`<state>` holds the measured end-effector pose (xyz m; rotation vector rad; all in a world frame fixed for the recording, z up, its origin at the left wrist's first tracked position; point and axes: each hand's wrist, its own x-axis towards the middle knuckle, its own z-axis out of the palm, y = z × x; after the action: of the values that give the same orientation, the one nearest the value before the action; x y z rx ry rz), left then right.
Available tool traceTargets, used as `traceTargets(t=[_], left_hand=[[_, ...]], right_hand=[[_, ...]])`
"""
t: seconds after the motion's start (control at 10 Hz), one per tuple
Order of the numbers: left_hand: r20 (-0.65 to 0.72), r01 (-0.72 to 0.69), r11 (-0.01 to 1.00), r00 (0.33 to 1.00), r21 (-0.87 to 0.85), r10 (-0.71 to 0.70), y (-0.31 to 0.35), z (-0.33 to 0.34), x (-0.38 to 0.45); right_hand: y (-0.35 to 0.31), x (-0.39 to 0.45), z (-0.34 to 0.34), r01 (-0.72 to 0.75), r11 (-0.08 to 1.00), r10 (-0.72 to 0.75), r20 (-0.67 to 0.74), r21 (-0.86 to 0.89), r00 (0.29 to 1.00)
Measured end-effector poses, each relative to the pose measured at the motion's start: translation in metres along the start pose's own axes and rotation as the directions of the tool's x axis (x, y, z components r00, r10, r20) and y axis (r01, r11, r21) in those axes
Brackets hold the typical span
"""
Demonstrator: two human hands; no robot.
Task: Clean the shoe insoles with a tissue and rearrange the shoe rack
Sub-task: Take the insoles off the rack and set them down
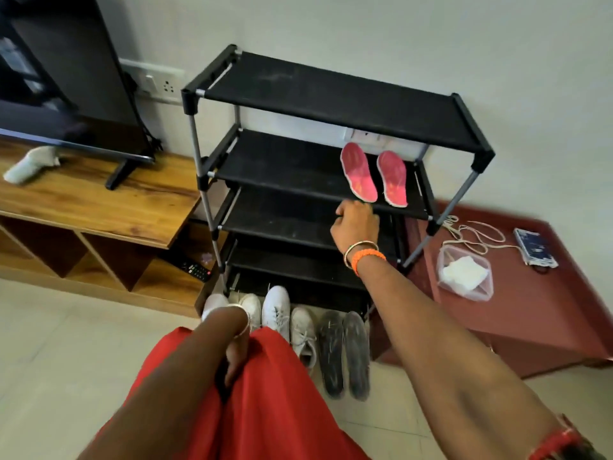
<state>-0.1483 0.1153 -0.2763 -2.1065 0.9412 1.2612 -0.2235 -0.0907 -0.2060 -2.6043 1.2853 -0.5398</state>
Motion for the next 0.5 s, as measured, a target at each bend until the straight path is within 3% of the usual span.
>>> traceTargets(t=[0.1, 0.2, 0.3, 0.4, 0.5], left_hand=[[0.193, -0.111, 0.991, 0.977, 0.080, 0.093, -0.005, -0.052, -0.004], [-0.231, -0.207, 0.956, 0.960, -0.209, 0.157, 0.013, -0.100, -0.005], [-0.735, -0.509, 0.850, 0.627, -0.137, 0.258, 0.057, -0.139, -0.008], [-0.852, -0.688, 0.725, 0.396, -0.029, 0.342, 0.099, -0.167, -0.013], [-0.845, -0.670, 0.731, 0.311, 0.130, 0.436, 0.135, -0.189, -0.010]], right_hand=[[0.019, 0.016, -0.012, 0.026, 0.984, -0.056, -0.168, -0.178, 0.984], [0.034, 0.033, -0.024, -0.020, 0.962, -0.038, -0.205, -0.273, 0.978], [0.055, 0.049, -0.026, -0.046, 0.955, 0.031, -0.056, -0.292, 0.998], [0.078, 0.061, -0.025, -0.044, 0.948, 0.065, 0.059, -0.316, 0.996], [0.098, 0.079, -0.023, -0.081, 0.954, 0.132, 0.161, -0.289, 0.978]])
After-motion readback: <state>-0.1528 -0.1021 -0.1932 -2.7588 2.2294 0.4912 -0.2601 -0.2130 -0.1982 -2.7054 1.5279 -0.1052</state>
